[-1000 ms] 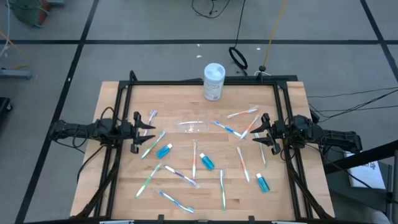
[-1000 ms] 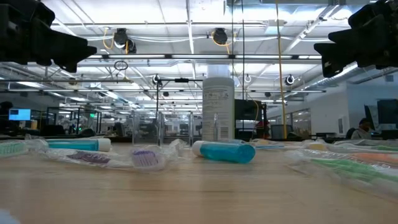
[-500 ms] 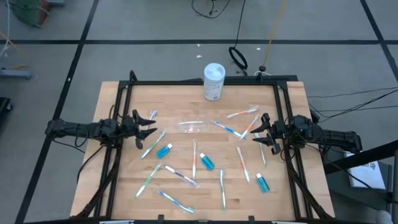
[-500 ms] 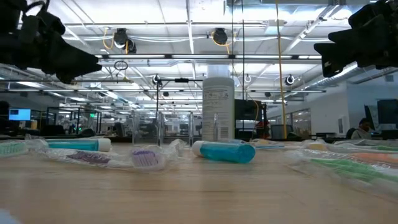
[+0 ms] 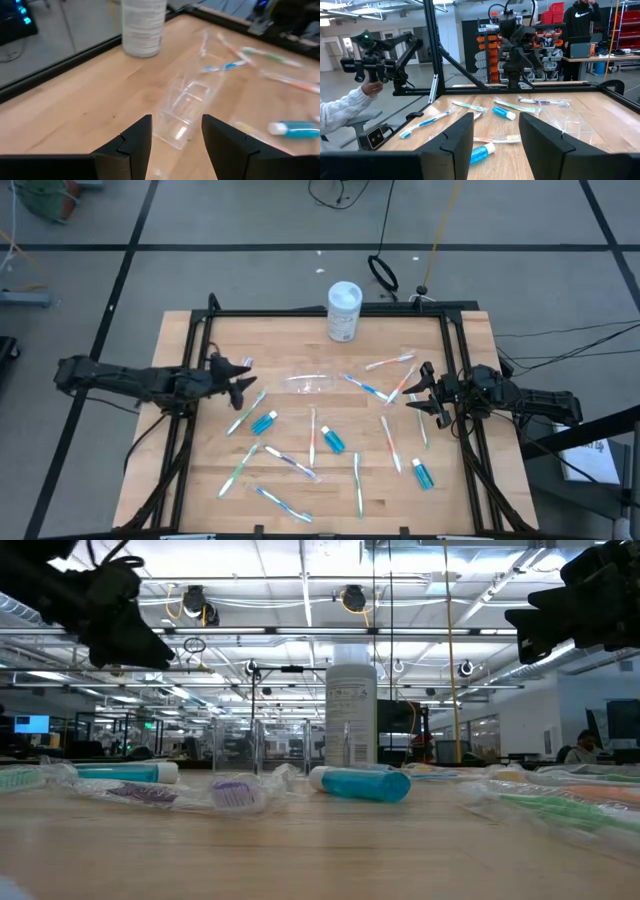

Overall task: Pick & Place toothbrushing station
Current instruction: Put the purple toothbrush into the transparent organizer

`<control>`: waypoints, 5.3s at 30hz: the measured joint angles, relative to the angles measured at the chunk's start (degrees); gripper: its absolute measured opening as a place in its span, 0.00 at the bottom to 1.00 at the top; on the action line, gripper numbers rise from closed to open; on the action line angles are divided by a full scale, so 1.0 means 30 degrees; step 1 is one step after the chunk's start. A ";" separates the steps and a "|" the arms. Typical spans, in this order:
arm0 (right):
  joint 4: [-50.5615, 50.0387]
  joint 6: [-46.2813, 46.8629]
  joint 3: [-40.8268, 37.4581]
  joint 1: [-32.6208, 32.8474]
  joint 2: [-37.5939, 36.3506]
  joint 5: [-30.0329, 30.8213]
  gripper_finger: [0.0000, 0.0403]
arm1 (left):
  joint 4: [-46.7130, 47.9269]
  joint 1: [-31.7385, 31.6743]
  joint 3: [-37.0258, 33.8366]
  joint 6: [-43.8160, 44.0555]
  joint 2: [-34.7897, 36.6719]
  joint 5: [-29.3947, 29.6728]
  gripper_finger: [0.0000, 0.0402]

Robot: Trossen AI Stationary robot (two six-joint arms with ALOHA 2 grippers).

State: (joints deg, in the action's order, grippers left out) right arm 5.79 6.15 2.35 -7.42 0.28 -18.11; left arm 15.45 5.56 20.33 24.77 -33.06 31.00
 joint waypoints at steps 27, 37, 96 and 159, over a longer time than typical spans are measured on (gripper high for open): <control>-0.0001 -0.0637 -0.0003 0.0000 -0.0001 0.0000 0.37 | 0.4127 -0.9131 0.1204 0.3902 -0.6520 -0.3988 0.45; -0.0001 -0.0634 -0.0007 0.0000 0.0005 0.0000 0.37 | 0.2782 -0.9574 -0.0179 0.3334 -0.6742 -0.3823 0.45; -0.0009 -0.0838 -0.0007 0.0000 0.0006 0.0000 0.37 | -0.3768 -1.1063 -0.1521 0.1947 -1.1739 -0.4642 0.43; -0.0001 -0.1428 0.0000 0.0000 -0.0001 -0.0007 0.37 | -2.7474 -0.5041 0.3116 -0.6685 -1.9891 -0.2391 0.02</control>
State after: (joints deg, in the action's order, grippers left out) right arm 5.78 1.87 2.35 -7.42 0.27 -18.13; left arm -66.97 -9.56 29.68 4.72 -92.73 23.83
